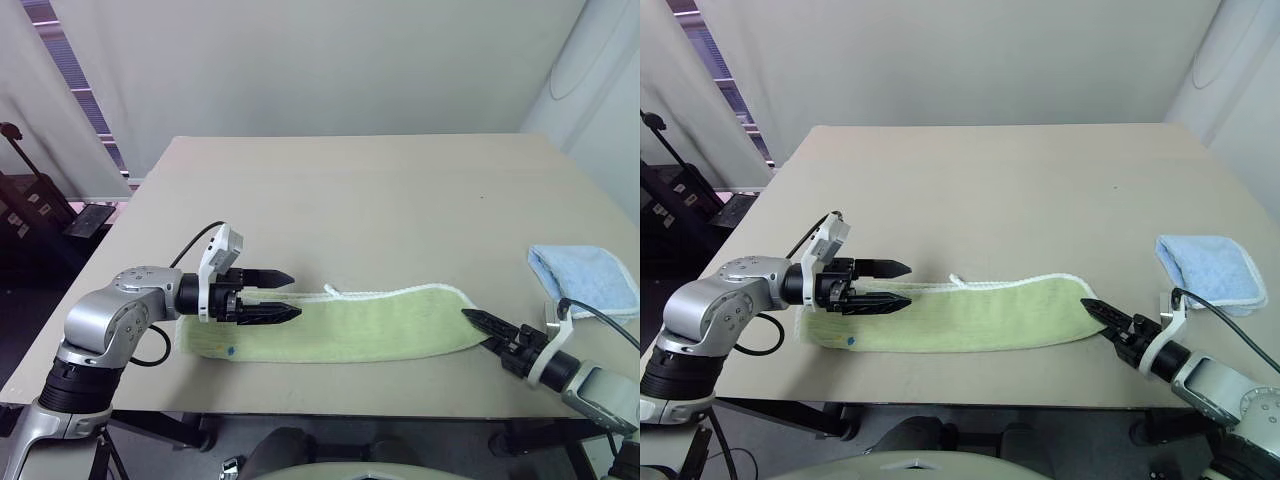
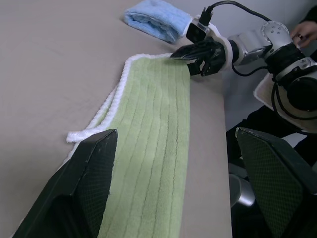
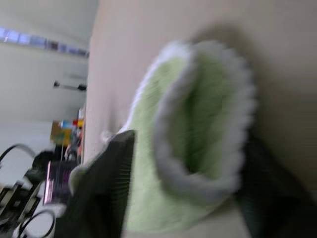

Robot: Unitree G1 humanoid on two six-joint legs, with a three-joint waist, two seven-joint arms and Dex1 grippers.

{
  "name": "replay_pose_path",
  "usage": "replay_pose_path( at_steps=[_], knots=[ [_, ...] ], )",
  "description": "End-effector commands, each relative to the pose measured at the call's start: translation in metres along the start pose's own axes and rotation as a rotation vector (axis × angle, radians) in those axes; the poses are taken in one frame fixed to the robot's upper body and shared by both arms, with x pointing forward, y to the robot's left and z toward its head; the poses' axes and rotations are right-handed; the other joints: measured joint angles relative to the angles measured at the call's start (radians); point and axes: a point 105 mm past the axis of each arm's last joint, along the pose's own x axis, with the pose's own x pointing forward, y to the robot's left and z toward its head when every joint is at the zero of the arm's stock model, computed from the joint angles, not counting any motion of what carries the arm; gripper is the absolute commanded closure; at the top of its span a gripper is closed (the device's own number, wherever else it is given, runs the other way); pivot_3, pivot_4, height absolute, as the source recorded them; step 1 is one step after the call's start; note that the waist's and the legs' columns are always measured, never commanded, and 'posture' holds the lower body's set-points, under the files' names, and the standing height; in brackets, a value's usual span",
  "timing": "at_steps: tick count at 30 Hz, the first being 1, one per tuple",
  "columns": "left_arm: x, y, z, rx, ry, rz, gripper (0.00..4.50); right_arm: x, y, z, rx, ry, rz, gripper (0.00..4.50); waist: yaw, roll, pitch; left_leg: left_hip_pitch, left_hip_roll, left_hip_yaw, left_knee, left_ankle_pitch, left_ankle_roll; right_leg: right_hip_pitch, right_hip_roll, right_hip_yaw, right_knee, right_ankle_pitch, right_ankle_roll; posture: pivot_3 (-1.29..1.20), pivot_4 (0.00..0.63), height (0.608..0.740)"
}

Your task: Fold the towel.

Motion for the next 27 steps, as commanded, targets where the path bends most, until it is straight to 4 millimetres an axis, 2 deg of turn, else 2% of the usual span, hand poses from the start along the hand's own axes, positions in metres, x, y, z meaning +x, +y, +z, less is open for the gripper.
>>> replay_pose_path(
  at_steps=[1, 5, 13, 16, 21, 24, 27],
  knots=[
    [-0.001, -0.008, 0.011, 0.032, -0.022, -0.002, 0.46, -0.007, 0.001, 0.004, -0.017, -0.03, -0.002, 3.02, 0.0, 0.0, 0.0, 0.0, 0.0, 0.0, 0.0, 0.0, 0.0, 0.0, 0.0, 0.0, 0.0, 0.0, 0.0, 0.0, 0.0, 0.74],
    [-0.002, -0.006, 0.012, 0.027, -0.029, 0.005, 0.46, -0.01, 0.008, 0.002, -0.03, -0.045, 0.035, 4.45, 0.002, -0.001, 0.0, 0.0, 0.0, 0.0, 0.002, -0.001, -0.001, 0.002, 0.0, 0.0, -0.001, -0.001, -0.003, 0.0, 0.0, 0.74],
    [-0.005, 0.005, 0.01, -0.003, -0.013, 0.016, 0.46, -0.026, 0.018, 0.007, -0.046, -0.122, 0.071, 4.45, 0.001, 0.0, 0.0, 0.0, 0.0, 0.0, 0.001, -0.001, -0.002, 0.001, 0.0, 0.0, -0.002, -0.002, -0.003, 0.0, 0.0, 0.74],
    [-0.009, 0.013, 0.011, -0.012, 0.003, 0.04, 0.46, -0.061, 0.014, 0.033, -0.046, -0.264, 0.041, 4.45, 0.002, 0.001, 0.001, -0.001, 0.0, 0.0, 0.0, -0.001, -0.002, 0.001, 0.0, 0.0, -0.002, -0.002, -0.003, 0.0, 0.0, 0.74],
    [-0.006, 0.014, 0.016, -0.013, 0.013, 0.043, 0.46, -0.092, 0.022, 0.062, -0.112, -0.357, 0.006, 4.45, -0.001, 0.001, 0.002, -0.001, 0.0, 0.0, 0.001, -0.002, -0.001, 0.002, -0.001, 0.0, -0.003, -0.002, -0.003, 0.0, 0.0, 0.74],
    [-0.001, 0.013, 0.02, -0.007, 0.017, 0.042, 0.46, -0.097, 0.03, 0.069, -0.167, -0.343, -0.003, 4.45, -0.002, 0.001, 0.002, -0.001, 0.0, 0.0, 0.001, -0.002, -0.001, 0.002, -0.001, 0.0, -0.003, -0.002, -0.003, 0.0, 0.0, 0.74],
    [0.009, 0.007, 0.03, 0.003, 0.015, 0.041, 0.46, -0.09, 0.044, 0.066, -0.24, -0.281, 0.002, 4.45, 0.0, 0.0, 0.002, -0.001, 0.0, 0.0, 0.001, -0.002, -0.001, 0.002, -0.001, 0.0, -0.003, -0.002, -0.003, 0.0, 0.0, 0.74]
  ],
)
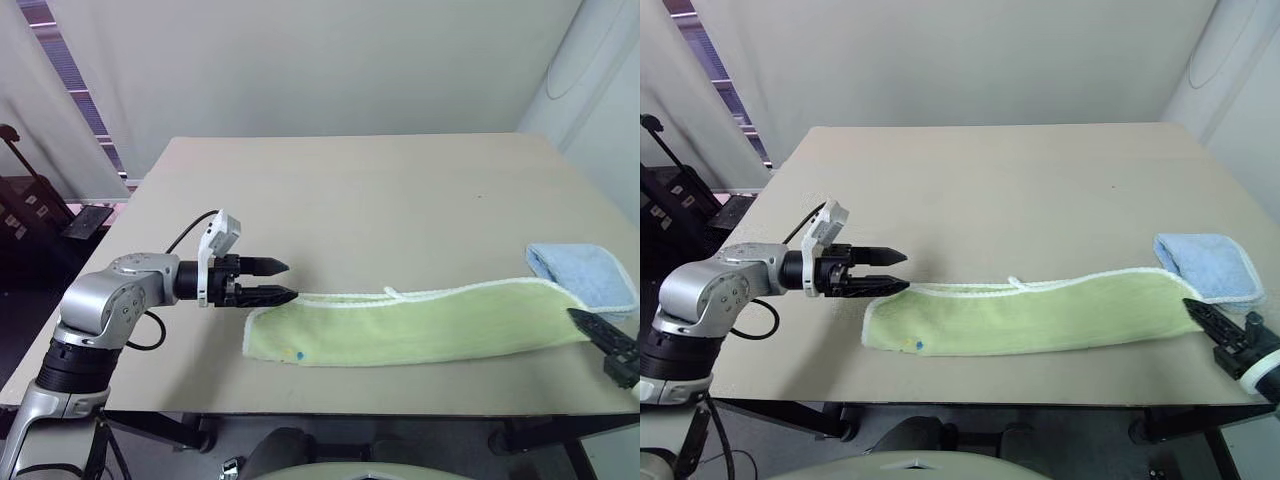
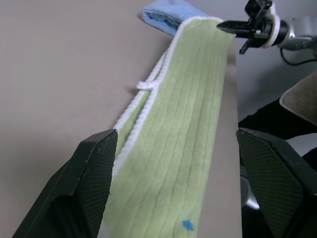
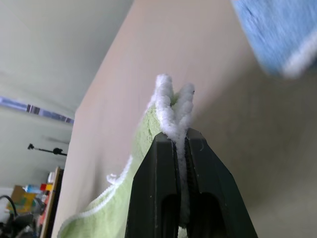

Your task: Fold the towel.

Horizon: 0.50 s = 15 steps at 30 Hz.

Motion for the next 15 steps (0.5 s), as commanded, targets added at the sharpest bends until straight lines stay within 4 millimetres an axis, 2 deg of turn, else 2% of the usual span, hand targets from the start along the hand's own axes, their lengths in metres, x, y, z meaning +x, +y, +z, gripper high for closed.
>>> replay_pose_path(
  at_steps=[1, 3, 5, 7, 10, 12, 15],
  knots=[
    [0.011, -0.014, 0.018, 0.048, -0.007, -0.021, 0.46, 0.005, 0.032, 0.001, -0.109, 0.051, 0.099, 4.45, 0.0, -0.001, 0.0, 0.0, 0.0, 0.0, 0.0, 0.0, 0.0, 0.0, 0.0, 0.0, 0.0, 0.0, 0.0, 0.0, 0.0, 0.74],
    [0.014, -0.018, 0.022, 0.051, -0.006, -0.016, 0.46, 0.008, 0.049, -0.011, -0.162, 0.127, 0.162, 4.45, 0.0, -0.001, 0.001, -0.001, 0.0, 0.0, 0.0, 0.0, 0.001, 0.0, 0.0, 0.0, 0.0, 0.0, 0.0, 0.0, 0.0, 0.74],
    [0.015, -0.024, 0.025, 0.054, -0.008, -0.008, 0.46, 0.011, 0.077, -0.027, -0.263, 0.194, 0.264, 4.45, 0.0, -0.001, 0.001, -0.001, 0.0, 0.0, 0.0, 0.001, 0.002, 0.0, 0.0, 0.0, 0.0, 0.0, 0.001, 0.0, 0.0, 0.74],
    [0.016, -0.028, 0.026, 0.053, -0.011, -0.002, 0.46, 0.013, 0.093, -0.04, -0.305, 0.253, 0.329, 4.45, -0.001, -0.001, 0.001, -0.001, 0.0, 0.0, 0.0, 0.001, 0.002, 0.001, 0.0, 0.0, 0.0, 0.0, 0.001, 0.0, 0.0, 0.74],
    [0.015, -0.03, 0.021, 0.045, -0.007, 0.008, 0.46, 0.015, 0.105, -0.064, -0.352, 0.359, 0.384, 4.45, 0.001, -0.004, 0.002, -0.001, 0.001, 0.0, 0.0, 0.001, 0.002, 0.0, 0.0, -0.001, 0.0, 0.0, 0.001, 0.0, 0.0, 0.74],
    [0.012, -0.028, 0.015, 0.037, -0.003, 0.019, 0.46, 0.02, 0.11, -0.085, -0.463, 0.408, 0.4, 4.45, 0.001, -0.005, 0.002, -0.001, 0.001, 0.0, 0.001, 0.001, 0.002, 0.0, 0.0, -0.001, 0.0, 0.0, 0.001, 0.0, 0.0, 0.74],
    [0.009, -0.022, 0.008, 0.027, -0.002, 0.03, 0.46, 0.027, 0.115, -0.105, -0.471, 0.455, 0.449, 4.45, 0.002, -0.007, 0.004, -0.001, 0.001, 0.0, 0.001, 0.0, 0.0, 0.0, 0.0, -0.001, 0.0, 0.0, 0.001, 0.0, 0.0, 0.74]
  ],
)
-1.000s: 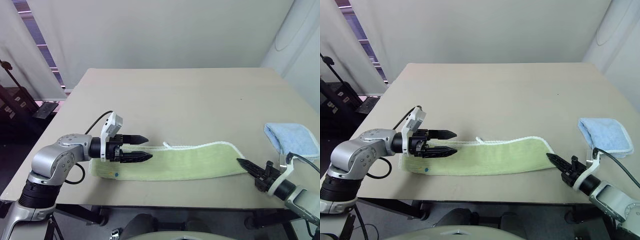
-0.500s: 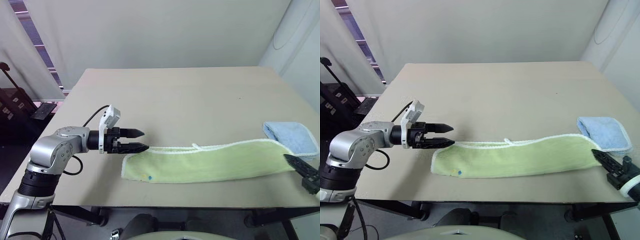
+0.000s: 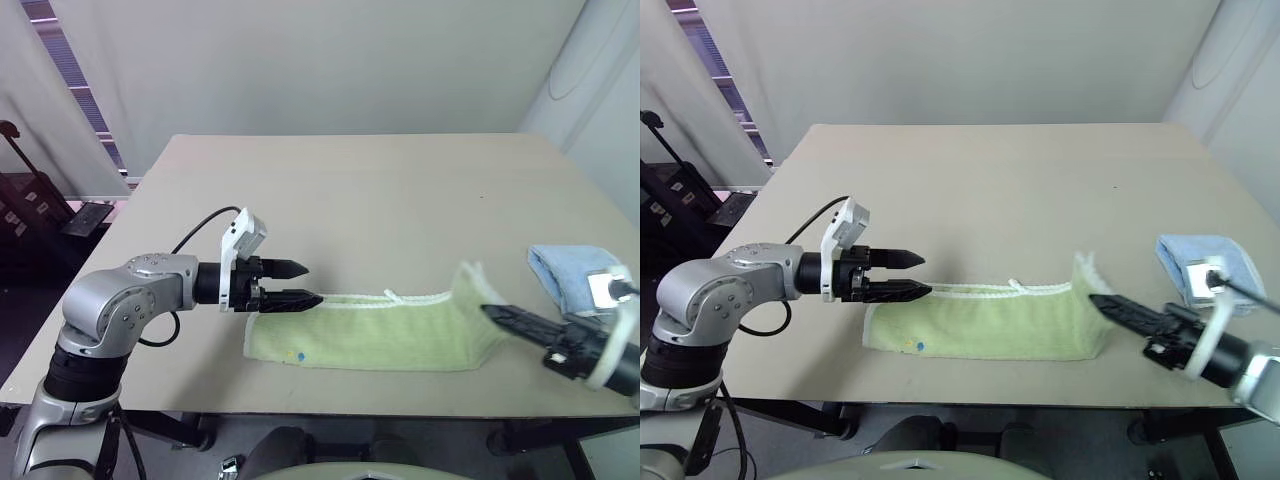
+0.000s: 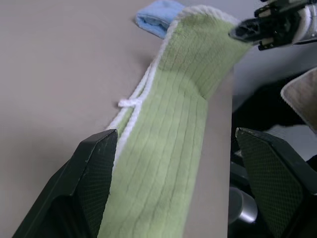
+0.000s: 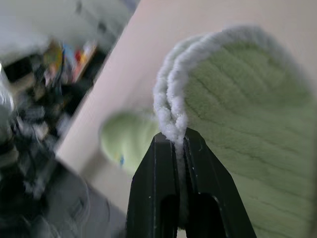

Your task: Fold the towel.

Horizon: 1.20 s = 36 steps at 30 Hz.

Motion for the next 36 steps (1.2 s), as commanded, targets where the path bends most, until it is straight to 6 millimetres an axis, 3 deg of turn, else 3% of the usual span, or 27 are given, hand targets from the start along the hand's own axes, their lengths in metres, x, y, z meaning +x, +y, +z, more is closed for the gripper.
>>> replay_pose_path(
  at_steps=[1, 5, 9, 14, 17, 18, 21, 23, 24, 25, 28, 32, 34, 36],
  knots=[
    [-0.008, 0.006, 0.004, 0.04, -0.026, 0.017, 0.46, 0.018, 0.008, -0.006, -0.054, 0.008, 0.044, 4.45, 0.001, -0.002, 0.001, 0.0, 0.0, 0.0, 0.0, 0.0, 0.0, 0.0, 0.0, 0.0, 0.0, 0.0, 0.0, 0.0, 0.0, 0.74],
    [-0.014, 0.022, -0.004, 0.036, -0.03, 0.025, 0.46, 0.041, 0.009, -0.011, -0.089, -0.005, 0.071, 4.45, 0.001, -0.001, 0.001, 0.0, 0.0, 0.0, 0.0, 0.0, 0.0, 0.001, 0.0, 0.0, -0.002, 0.0, -0.001, 0.0, 0.0, 0.74],
    [-0.025, 0.037, -0.016, 0.045, -0.03, 0.034, 0.46, 0.062, 0.007, -0.034, -0.073, 0.071, 0.09, 4.45, 0.001, -0.001, 0.001, 0.0, 0.0, 0.0, -0.003, 0.0, 0.0, -0.001, 0.0, 0.0, -0.003, 0.0, -0.001, 0.0, 0.0, 0.74],
    [-0.033, 0.046, -0.024, 0.085, -0.048, 0.055, 0.46, 0.078, -0.012, -0.063, -0.025, 0.179, 0.04, 4.45, 0.001, -0.002, 0.001, -0.001, 0.0, 0.0, -0.003, -0.001, 0.001, -0.002, 0.0, 0.0, -0.004, 0.0, 0.0, 0.0, 0.0, 0.74],
    [-0.035, 0.049, -0.027, 0.098, -0.056, 0.052, 0.46, 0.085, -0.021, -0.065, -0.033, 0.177, 0.013, 4.45, 0.001, -0.002, 0.001, -0.001, 0.0, 0.0, -0.002, -0.001, 0.001, -0.002, 0.0, 0.0, -0.004, 0.0, 0.0, 0.0, 0.0, 0.74],
    [-0.035, 0.05, -0.026, 0.102, -0.064, 0.048, 0.46, 0.085, -0.021, -0.066, -0.035, 0.184, 0.015, 3.95, 0.001, -0.002, 0.001, -0.001, 0.0, 0.0, -0.002, -0.001, 0.001, -0.002, 0.0, 0.0, -0.003, 0.0, 0.0, 0.0, 0.0, 0.74],
    [-0.038, 0.053, -0.027, 0.099, -0.076, 0.04, 0.46, 0.082, -0.02, -0.071, -0.03, 0.193, 0.014, 3.06, 0.002, -0.002, 0.001, -0.001, 0.0, 0.0, -0.002, -0.001, 0.001, -0.001, 0.0, 0.0, -0.003, 0.001, 0.0, 0.0, 0.0, 0.74],
    [-0.041, 0.056, -0.027, 0.104, -0.076, 0.032, 0.46, 0.08, -0.017, -0.065, -0.027, 0.147, 0.029, 2.3, 0.002, -0.002, 0.001, -0.001, 0.0, 0.0, -0.002, -0.001, 0.001, -0.001, 0.0, 0.0, -0.003, 0.001, 0.0, 0.0, 0.0, 0.74],
    [-0.042, 0.06, -0.025, 0.106, -0.089, 0.039, 0.09, 0.078, -0.014, -0.058, -0.034, 0.111, 0.043, 1.93, 0.002, -0.002, 0.001, 0.0, 0.0, 0.0, -0.002, -0.001, 0.001, -0.001, 0.0, 0.0, -0.003, 0.001, 0.0, 0.0, 0.0, 0.74],
    [-0.043, 0.063, -0.022, 0.102, -0.106, 0.042, 0.0, 0.075, -0.009, -0.051, -0.058, 0.074, 0.064, 1.55, 0.003, -0.002, 0.001, 0.0, 0.0, 0.0, -0.002, -0.001, 0.001, -0.002, 0.0, 0.0, -0.003, 0.001, 0.002, 0.0, 0.0, 0.74],
    [-0.049, 0.073, -0.015, 0.09, -0.168, 0.057, 0.0, 0.062, 0.012, -0.032, -0.155, -0.029, 0.144, 0.5, 0.005, -0.002, 0.0, 0.0, 0.0, 0.0, -0.001, -0.001, 0.001, -0.001, 0.0, 0.0, -0.002, 0.002, 0.004, 0.0, 0.0, 0.74],
    [-0.05, 0.076, -0.009, 0.077, -0.221, 0.018, 0.0, 0.043, 0.009, -0.008, -0.14, -0.151, 0.121, 0.5, -0.001, -0.003, 0.0, 0.0, 0.0, 0.0, -0.001, -0.001, 0.001, -0.001, 0.0, 0.0, -0.002, 0.003, 0.004, 0.0, 0.0, 0.74],
    [-0.047, 0.073, -0.005, 0.095, -0.24, -0.024, 0.38, 0.037, 0.007, 0.0, -0.227, -0.176, 0.083, 0.47, 0.0, -0.003, 0.0, 0.0, 0.0, 0.0, -0.001, -0.001, 0.001, -0.001, 0.0, 0.0, -0.002, 0.003, 0.004, 0.0, 0.0, 0.74],
    [-0.043, 0.07, 0.001, 0.108, -0.264, -0.061, 0.98, 0.033, 0.003, 0.005, -0.283, -0.201, 0.047, 1.12, 0.001, -0.004, 0.0, 0.0, 0.0, 0.0, -0.001, -0.001, 0.001, -0.001, 0.0, 0.0, -0.002, 0.003, 0.004, 0.0, 0.0, 0.74]
  ],
)
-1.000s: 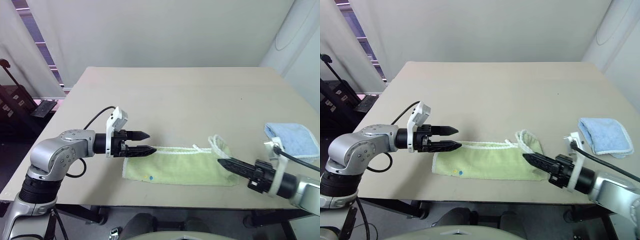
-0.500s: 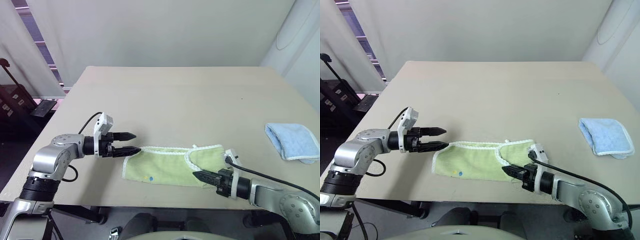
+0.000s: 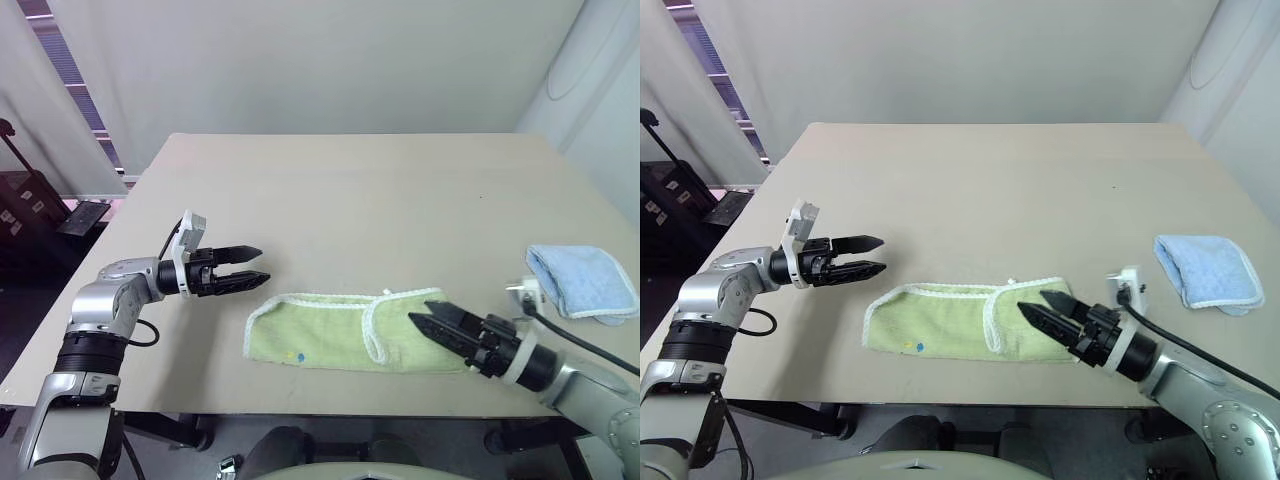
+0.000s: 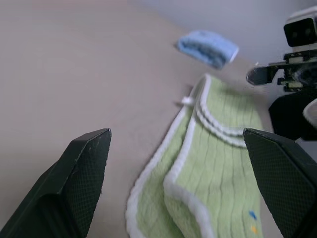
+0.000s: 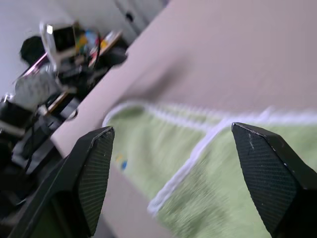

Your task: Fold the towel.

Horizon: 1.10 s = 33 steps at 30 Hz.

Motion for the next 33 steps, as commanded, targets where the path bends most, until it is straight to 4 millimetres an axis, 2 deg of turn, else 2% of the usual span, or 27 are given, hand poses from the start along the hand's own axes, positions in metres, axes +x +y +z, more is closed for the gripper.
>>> replay_pose_path(
  at_steps=[1, 4, 9, 10, 12, 16, 20, 22, 24, 27, 30, 33],
  knots=[
    [0.01, -0.006, 0.024, 0.072, -0.078, -0.079, 1.32, -0.005, -0.005, 0.02, -0.136, -0.071, -0.043, 1.44, 0.001, 0.0, 0.0, 0.0, 0.0, 0.0, 0.0, 0.0, 0.0, 0.0, 0.0, 0.0, 0.0, 0.0, 0.0, 0.0, 0.0, 0.74],
    [0.047, -0.008, 0.032, 0.116, -0.141, -0.146, 2.43, -0.004, -0.016, 0.026, -0.187, -0.104, -0.07, 2.56, 0.015, -0.001, 0.0, 0.0, 0.0, 0.0, 0.002, 0.0, 0.0, 0.001, 0.0, 0.0, 0.0, 0.001, 0.001, 0.0, 0.0, 0.74],
    [0.109, -0.02, 0.025, 0.186, -0.167, -0.221, 4.12, 0.004, -0.024, 0.021, -0.22, -0.093, -0.053, 4.35, 0.026, -0.001, 0.0, 0.0, 0.0, 0.0, 0.006, 0.0, 0.0, 0.003, 0.0, 0.0, 0.001, 0.002, 0.004, 0.0, 0.0, 0.74],
    [0.12, -0.025, 0.022, 0.199, -0.16, -0.242, 4.48, 0.005, -0.025, 0.018, -0.227, -0.086, -0.045, 4.5, 0.026, -0.002, 0.0, 0.0, 0.0, 0.0, 0.006, 0.0, 0.001, 0.003, 0.0, 0.0, 0.001, 0.003, 0.004, 0.0, 0.0, 0.74],
    [0.132, -0.031, 0.017, 0.218, -0.144, -0.262, 4.48, 0.007, -0.025, 0.014, -0.233, -0.067, -0.033, 4.5, 0.026, -0.002, 0.0, 0.0, 0.0, 0.0, 0.007, 0.0, 0.001, 0.003, 0.0, 0.0, 0.001, 0.003, 0.004, 0.0, 0.0, 0.74],
    [0.169, -0.049, -0.014, 0.259, -0.017, -0.353, 4.48, 0.013, -0.036, -0.009, -0.224, 0.015, -0.052, 4.5, 0.025, -0.002, 0.0, 0.0, 0.0, 0.0, 0.007, 0.0, 0.001, 0.002, 0.001, 0.0, 0.003, 0.003, 0.005, 0.0, 0.0, 0.74],
    [0.192, -0.064, -0.035, 0.245, 0.043, -0.42, 4.48, 0.019, -0.051, -0.023, -0.211, 0.035, -0.085, 4.5, 0.025, -0.002, 0.0, 0.0, 0.0, 0.0, 0.01, 0.0, 0.001, 0.003, 0.001, -0.001, 0.003, 0.003, 0.005, 0.0, 0.0, 0.74],
    [0.2, -0.072, -0.05, 0.232, 0.094, -0.461, 4.48, 0.022, -0.062, -0.028, -0.203, 0.035, -0.122, 4.5, 0.024, -0.002, 0.0, 0.0, 0.0, 0.0, 0.011, -0.001, 0.001, 0.004, 0.001, -0.001, 0.003, 0.003, 0.005, 0.0, 0.0, 0.74],
    [0.204, -0.076, -0.075, 0.271, 0.199, -0.481, 4.48, 0.027, -0.072, -0.038, -0.2, 0.061, -0.157, 4.5, 0.024, -0.001, -0.001, 0.0, 0.0, 0.0, 0.012, -0.001, 0.001, 0.005, 0.001, -0.001, 0.004, 0.003, 0.005, 0.0, 0.0, 0.74],
    [0.203, -0.07, -0.108, 0.353, 0.335, -0.452, 4.48, 0.032, -0.08, -0.054, -0.202, 0.09, -0.188, 4.5, 0.026, 0.0, -0.001, 0.001, 0.0, 0.0, 0.012, -0.001, 0.001, 0.005, 0.001, -0.001, 0.004, 0.003, 0.005, 0.0, 0.0, 0.74],
    [0.204, -0.066, -0.113, 0.335, 0.333, -0.414, 4.48, 0.034, -0.086, -0.061, -0.234, 0.099, -0.223, 4.5, 0.026, 0.0, -0.003, 0.001, 0.0, -0.001, 0.012, -0.001, 0.001, 0.005, 0.002, -0.001, 0.004, 0.003, 0.005, 0.0, 0.0, 0.74],
    [0.207, -0.066, -0.1, 0.288, 0.261, -0.404, 4.48, 0.036, -0.084, -0.063, -0.232, 0.096, -0.204, 4.5, 0.025, -0.001, -0.003, 0.002, 0.0, -0.001, 0.014, -0.001, 0.001, 0.008, 0.002, -0.002, 0.004, 0.003, 0.005, 0.0, 0.0, 0.74]
  ],
)
